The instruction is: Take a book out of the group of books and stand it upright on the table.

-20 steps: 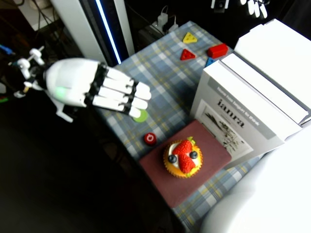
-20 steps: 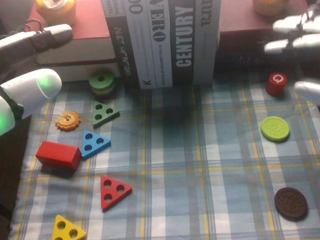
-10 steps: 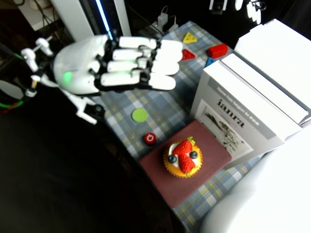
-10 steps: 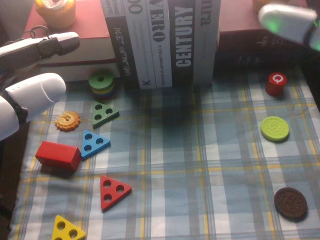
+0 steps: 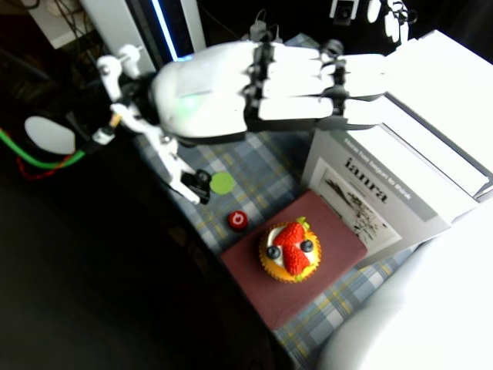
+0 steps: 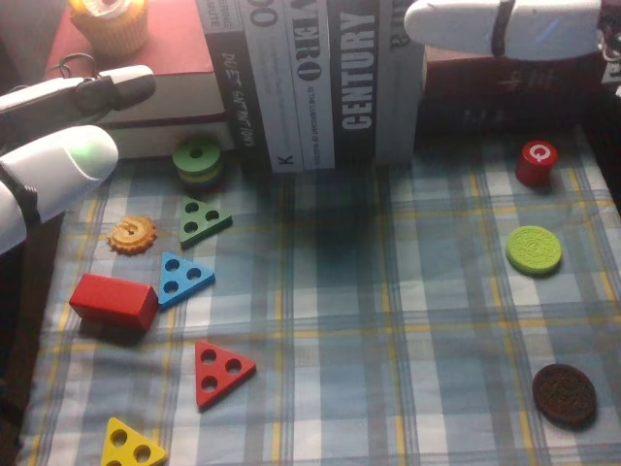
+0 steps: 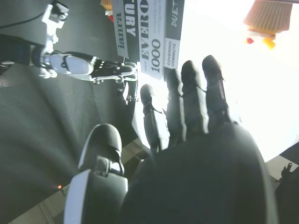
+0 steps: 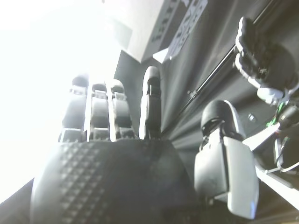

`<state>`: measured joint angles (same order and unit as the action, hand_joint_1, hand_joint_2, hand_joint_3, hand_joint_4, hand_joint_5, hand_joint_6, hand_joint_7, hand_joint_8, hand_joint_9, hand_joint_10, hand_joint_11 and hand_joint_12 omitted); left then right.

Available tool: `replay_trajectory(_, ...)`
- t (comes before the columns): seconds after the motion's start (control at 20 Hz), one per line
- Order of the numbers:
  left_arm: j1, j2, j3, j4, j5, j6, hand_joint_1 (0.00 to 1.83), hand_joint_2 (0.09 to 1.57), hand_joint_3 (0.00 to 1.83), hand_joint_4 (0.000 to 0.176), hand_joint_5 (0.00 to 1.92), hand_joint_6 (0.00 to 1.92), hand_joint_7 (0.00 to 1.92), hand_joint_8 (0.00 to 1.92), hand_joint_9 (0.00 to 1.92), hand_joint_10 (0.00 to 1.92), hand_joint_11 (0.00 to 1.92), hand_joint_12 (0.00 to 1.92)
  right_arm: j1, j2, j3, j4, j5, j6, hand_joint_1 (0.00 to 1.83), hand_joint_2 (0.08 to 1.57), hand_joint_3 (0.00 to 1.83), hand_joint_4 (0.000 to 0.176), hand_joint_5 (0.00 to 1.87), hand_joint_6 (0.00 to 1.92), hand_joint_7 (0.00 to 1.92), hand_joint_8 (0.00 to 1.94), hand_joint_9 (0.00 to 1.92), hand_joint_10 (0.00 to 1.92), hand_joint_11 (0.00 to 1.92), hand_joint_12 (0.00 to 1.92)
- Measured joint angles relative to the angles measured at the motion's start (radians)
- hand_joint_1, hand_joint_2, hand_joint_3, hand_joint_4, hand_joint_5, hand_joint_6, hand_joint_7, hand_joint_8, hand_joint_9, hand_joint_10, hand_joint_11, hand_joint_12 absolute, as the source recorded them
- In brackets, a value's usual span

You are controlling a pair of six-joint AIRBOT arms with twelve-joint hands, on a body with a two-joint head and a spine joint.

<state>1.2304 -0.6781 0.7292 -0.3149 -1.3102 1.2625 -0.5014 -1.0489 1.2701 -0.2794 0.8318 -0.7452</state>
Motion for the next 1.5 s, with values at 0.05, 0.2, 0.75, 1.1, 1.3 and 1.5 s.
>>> replay_trajectory(0.05, 0.0, 0.0, 0.0, 0.0, 0.0, 0.0, 0.01, 1.3, 0.0, 0.175, 0.46, 0.0, 0.3, 0.0, 0.24, 0.0, 0.02, 0.3, 0.014, -0.007, 0.006, -0.012, -0.023, 0.0, 0.0, 1.17, 0.0, 0.176, 0.45, 0.0, 0.0, 0.0, 0.0, 0.0, 0.0, 0.11)
replay_trajectory(0.2, 0.0, -0.008, 0.006, 0.002, 0.001, -0.004, 0.01, 1.31, 0.0, 0.172, 0.47, 0.0, 0.31, 0.0, 0.26, 0.01, 0.03, 0.31, 0.032, -0.014, 0.012, -0.065, -0.074, 0.0, 0.0, 1.17, 0.0, 0.176, 0.46, 0.0, 0.0, 0.0, 0.0, 0.0, 0.0, 0.0)
replay_trajectory(0.75, 0.016, -0.012, 0.004, 0.0, 0.005, -0.026, 0.0, 1.29, 0.0, 0.149, 0.49, 0.0, 0.31, 0.0, 0.27, 0.0, 0.01, 0.3, 0.051, 0.019, -0.04, -0.143, -0.125, 0.006, 0.0, 1.05, 0.0, 0.176, 0.49, 0.01, 0.0, 0.0, 0.0, 0.0, 0.0, 0.0)
replay_trajectory(1.1, 0.037, -0.012, 0.001, -0.008, -0.014, -0.043, 0.0, 1.3, 0.0, 0.148, 0.49, 0.0, 0.31, 0.0, 0.27, 0.0, 0.01, 0.3, 0.003, 0.092, -0.142, -0.198, -0.087, 0.008, 0.0, 1.14, 0.02, 0.176, 0.58, 0.01, 0.02, 0.0, 0.0, 0.0, 0.0, 0.0)
replay_trajectory(1.3, 0.053, -0.011, -0.009, -0.014, -0.015, -0.045, 0.0, 1.33, 0.01, 0.135, 0.48, 0.0, 0.31, 0.0, 0.25, 0.0, 0.01, 0.3, -0.058, 0.143, -0.201, -0.211, -0.029, 0.008, 0.0, 1.19, 0.01, 0.176, 0.6, 0.0, 0.06, 0.01, 0.0, 0.0, 0.0, 0.0)
replay_trajectory(1.5, 0.068, -0.011, -0.016, -0.018, -0.026, -0.046, 0.0, 1.34, 0.01, 0.13, 0.48, 0.0, 0.31, 0.0, 0.25, 0.0, 0.01, 0.31, -0.126, 0.193, -0.259, -0.22, 0.011, 0.007, 0.0, 1.22, 0.02, 0.176, 0.63, 0.01, 0.05, 0.0, 0.0, 0.0, 0.0, 0.0)
